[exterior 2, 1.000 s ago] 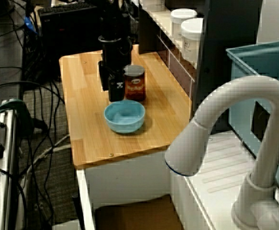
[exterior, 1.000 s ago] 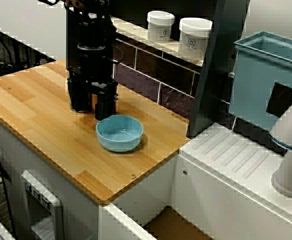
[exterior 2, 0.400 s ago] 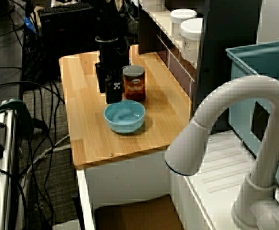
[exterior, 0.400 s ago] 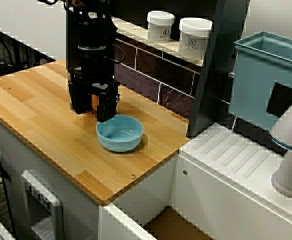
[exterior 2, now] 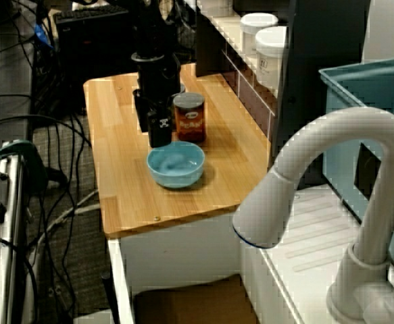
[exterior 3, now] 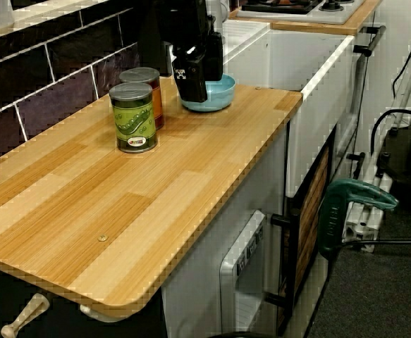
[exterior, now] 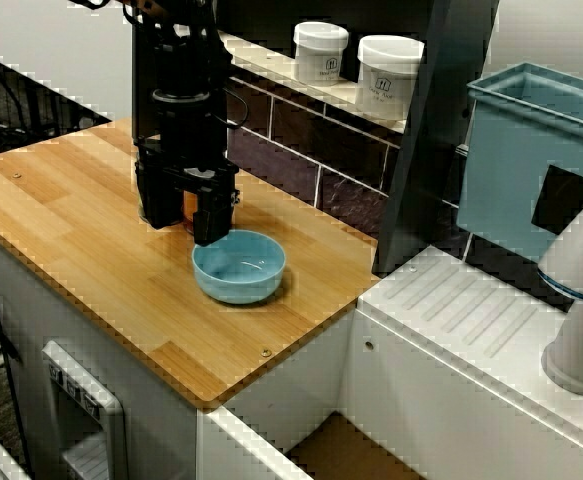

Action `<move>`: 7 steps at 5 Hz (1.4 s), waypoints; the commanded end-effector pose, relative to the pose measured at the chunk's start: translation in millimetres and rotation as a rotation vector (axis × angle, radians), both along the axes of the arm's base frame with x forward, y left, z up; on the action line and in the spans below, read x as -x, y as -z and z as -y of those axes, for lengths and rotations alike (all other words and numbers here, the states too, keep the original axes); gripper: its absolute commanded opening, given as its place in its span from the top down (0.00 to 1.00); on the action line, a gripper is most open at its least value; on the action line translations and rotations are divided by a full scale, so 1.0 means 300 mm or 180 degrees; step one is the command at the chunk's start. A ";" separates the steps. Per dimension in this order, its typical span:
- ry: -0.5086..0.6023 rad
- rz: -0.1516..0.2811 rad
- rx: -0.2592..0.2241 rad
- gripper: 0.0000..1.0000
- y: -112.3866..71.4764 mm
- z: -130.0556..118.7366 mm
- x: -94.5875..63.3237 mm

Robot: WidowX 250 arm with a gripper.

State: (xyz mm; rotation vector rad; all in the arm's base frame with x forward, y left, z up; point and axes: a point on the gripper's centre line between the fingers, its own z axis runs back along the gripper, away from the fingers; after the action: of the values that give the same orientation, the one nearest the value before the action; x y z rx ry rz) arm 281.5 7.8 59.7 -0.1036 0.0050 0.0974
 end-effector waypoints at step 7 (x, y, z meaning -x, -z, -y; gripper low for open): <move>-0.0237 0.0125 -0.0053 0.00 0.003 -0.220 0.043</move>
State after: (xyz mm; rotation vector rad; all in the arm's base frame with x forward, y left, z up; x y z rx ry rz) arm 258.3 71.4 42.8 -0.0987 0.0189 0.1755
